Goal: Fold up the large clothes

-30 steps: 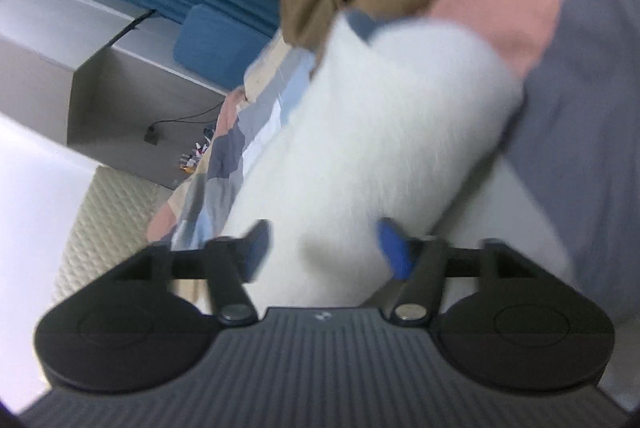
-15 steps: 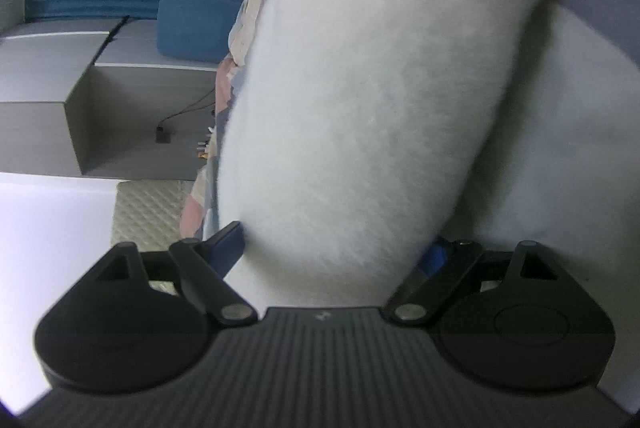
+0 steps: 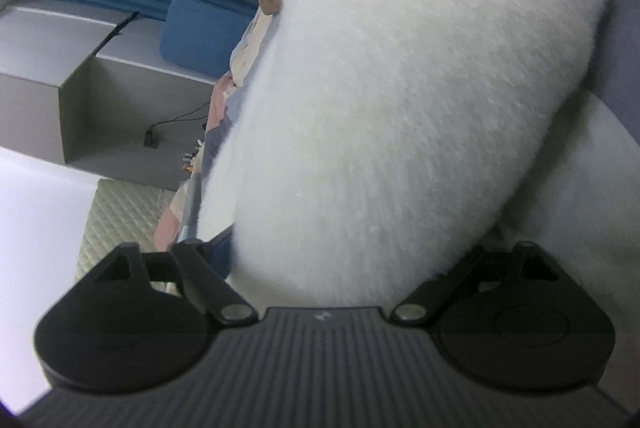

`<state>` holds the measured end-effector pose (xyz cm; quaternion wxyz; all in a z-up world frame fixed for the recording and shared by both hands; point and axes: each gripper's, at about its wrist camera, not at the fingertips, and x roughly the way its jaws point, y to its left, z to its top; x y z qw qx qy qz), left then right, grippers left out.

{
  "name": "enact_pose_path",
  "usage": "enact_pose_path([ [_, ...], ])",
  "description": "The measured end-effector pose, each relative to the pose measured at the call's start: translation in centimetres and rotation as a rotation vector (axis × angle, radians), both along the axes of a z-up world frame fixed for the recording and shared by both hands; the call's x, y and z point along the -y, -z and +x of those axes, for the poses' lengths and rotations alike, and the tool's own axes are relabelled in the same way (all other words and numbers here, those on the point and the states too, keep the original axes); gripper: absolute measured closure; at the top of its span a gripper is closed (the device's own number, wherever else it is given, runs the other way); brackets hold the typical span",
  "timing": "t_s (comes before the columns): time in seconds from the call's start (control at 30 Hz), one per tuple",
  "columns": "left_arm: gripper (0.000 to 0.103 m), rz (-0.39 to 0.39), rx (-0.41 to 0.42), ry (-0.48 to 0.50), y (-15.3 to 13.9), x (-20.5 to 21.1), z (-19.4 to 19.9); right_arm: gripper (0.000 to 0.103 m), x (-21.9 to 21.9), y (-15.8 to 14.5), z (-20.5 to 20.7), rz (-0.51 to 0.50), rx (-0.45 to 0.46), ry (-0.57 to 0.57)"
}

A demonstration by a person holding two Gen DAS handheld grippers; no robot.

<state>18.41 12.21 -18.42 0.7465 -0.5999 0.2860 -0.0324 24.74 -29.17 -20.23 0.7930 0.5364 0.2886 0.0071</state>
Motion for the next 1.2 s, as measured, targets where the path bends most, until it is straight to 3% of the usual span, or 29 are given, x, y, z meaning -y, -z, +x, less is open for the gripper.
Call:
enact_pose_path([
  [0.07,0.050,0.043,0.028,0.001,-1.0,0.5,-0.2,0.035,0.0,-0.4,-0.3,-0.043,0.003,-0.014],
  [0.17,0.051,0.086,0.074,0.012,-2.2,0.8,-0.8,0.046,0.0,-1.5,-1.2,-0.075,0.029,-0.026],
  [0.47,0.051,0.107,0.201,0.044,-9.0,2.4,-6.5,0.049,1.4,-6.0,-6.9,-0.059,0.133,-0.032],
  [0.63,0.051,0.084,0.266,0.089,-13.4,5.2,-7.9,0.049,3.9,-10.2,-9.5,-0.051,0.199,-0.012],
  [0.97,0.051,0.045,0.397,0.283,-23.6,18.8,-3.5,0.049,15.0,-20.2,-12.1,-0.086,0.310,0.120],
  [1.2,0.051,0.014,0.391,0.419,-25.1,30.9,3.2,0.049,24.8,-23.3,-11.6,-0.138,0.338,0.263],
])
